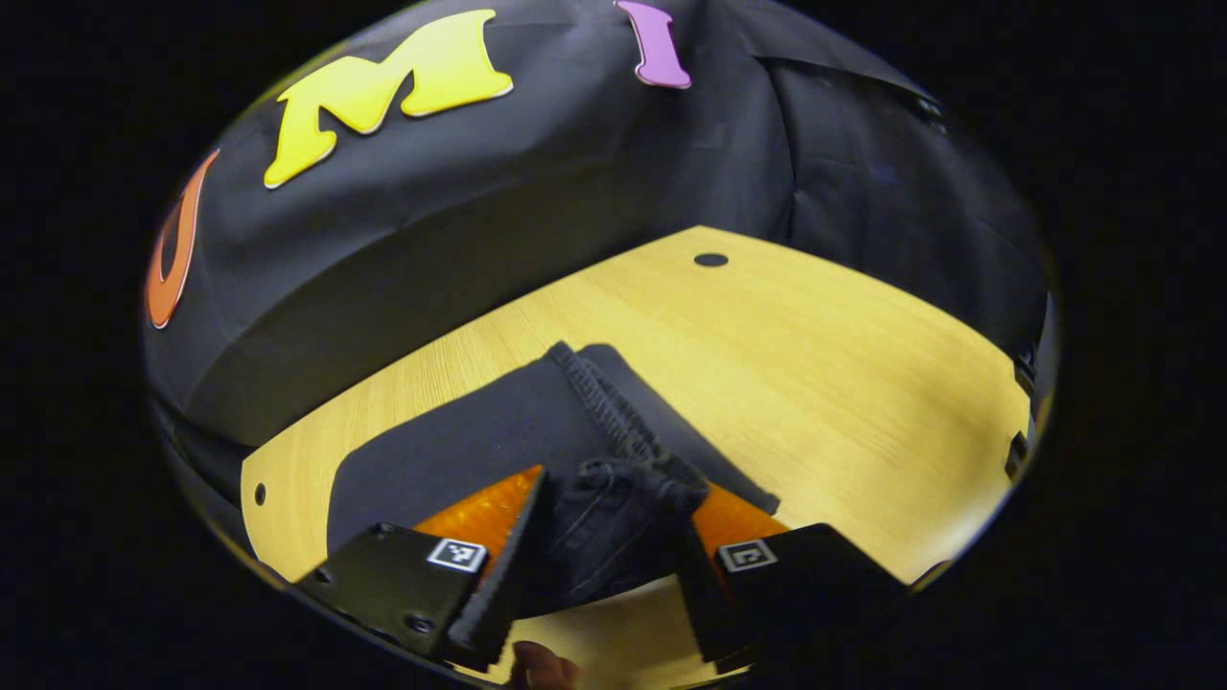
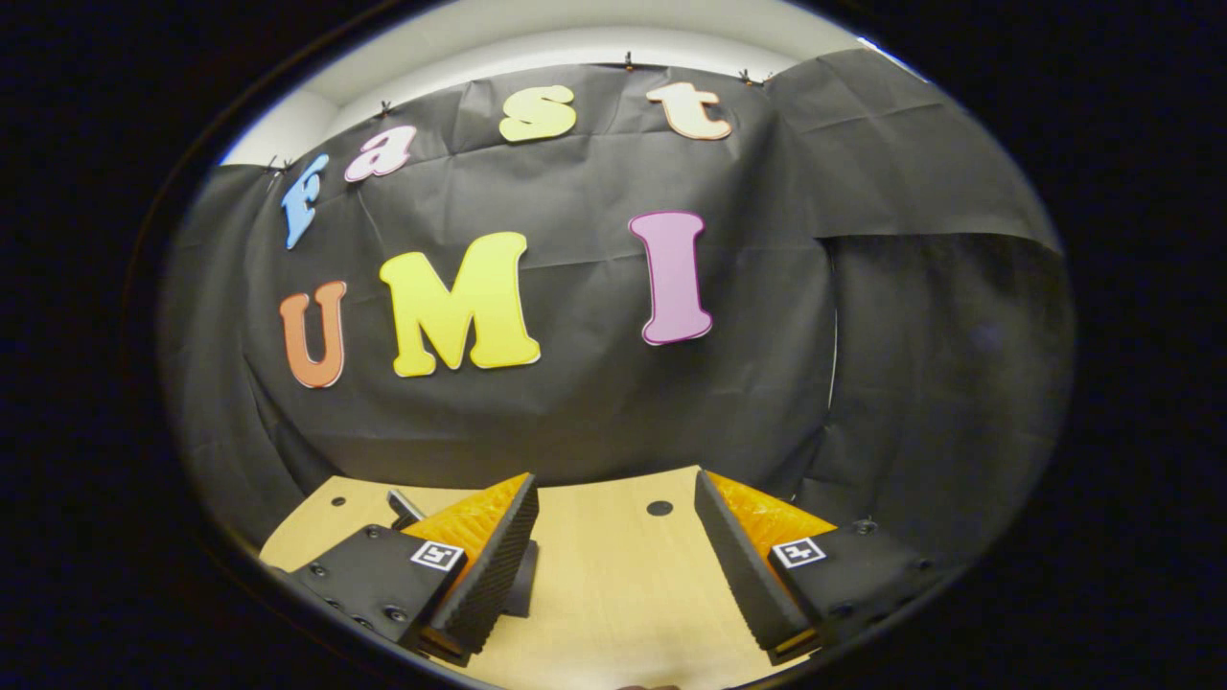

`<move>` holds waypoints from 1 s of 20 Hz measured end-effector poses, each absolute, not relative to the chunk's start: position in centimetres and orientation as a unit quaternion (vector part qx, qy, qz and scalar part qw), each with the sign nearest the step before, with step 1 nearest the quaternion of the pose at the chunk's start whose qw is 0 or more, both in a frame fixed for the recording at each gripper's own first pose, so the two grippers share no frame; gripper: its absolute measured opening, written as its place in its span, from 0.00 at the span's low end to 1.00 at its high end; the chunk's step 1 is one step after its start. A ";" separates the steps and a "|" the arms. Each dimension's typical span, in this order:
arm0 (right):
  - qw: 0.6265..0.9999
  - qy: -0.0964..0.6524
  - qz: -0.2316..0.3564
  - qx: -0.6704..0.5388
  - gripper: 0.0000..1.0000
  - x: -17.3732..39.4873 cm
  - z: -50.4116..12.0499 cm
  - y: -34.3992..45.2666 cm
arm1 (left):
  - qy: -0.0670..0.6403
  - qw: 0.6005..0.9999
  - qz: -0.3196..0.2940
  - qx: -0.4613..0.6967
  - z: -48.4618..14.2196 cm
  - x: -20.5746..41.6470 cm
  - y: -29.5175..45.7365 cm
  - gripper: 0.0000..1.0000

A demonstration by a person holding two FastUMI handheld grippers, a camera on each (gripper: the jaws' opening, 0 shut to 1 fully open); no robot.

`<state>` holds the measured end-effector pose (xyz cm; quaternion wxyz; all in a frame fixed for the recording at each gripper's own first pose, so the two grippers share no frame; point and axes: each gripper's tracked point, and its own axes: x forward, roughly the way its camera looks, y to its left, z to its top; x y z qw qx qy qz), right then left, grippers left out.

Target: Grasp the waist and the cuffs of the jeans and fold them to make the two legs overlap; first hold the waist and fold one-third of the jeans toward the cuffs, then hold the cuffs and fold the remaining one-third in the same direction to finish folding.

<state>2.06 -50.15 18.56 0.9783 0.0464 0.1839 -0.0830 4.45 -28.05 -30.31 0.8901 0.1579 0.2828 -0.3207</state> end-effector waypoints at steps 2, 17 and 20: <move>0.980 0.181 -0.070 0.047 1.00 2.8 18.9 -49.6 | 0.236 0.903 -0.322 0.159 -26.8 4.3 -28.9 0.95; 0.988 0.133 0.031 0.073 0.97 7.9 20.3 -41.5 | -0.003 0.992 -0.123 0.013 3.6 -2.3 -14.1 0.99; 0.989 0.128 0.034 0.069 0.97 7.6 20.2 -40.4 | -0.010 0.997 -0.081 -0.015 5.5 -4.1 -11.2 0.93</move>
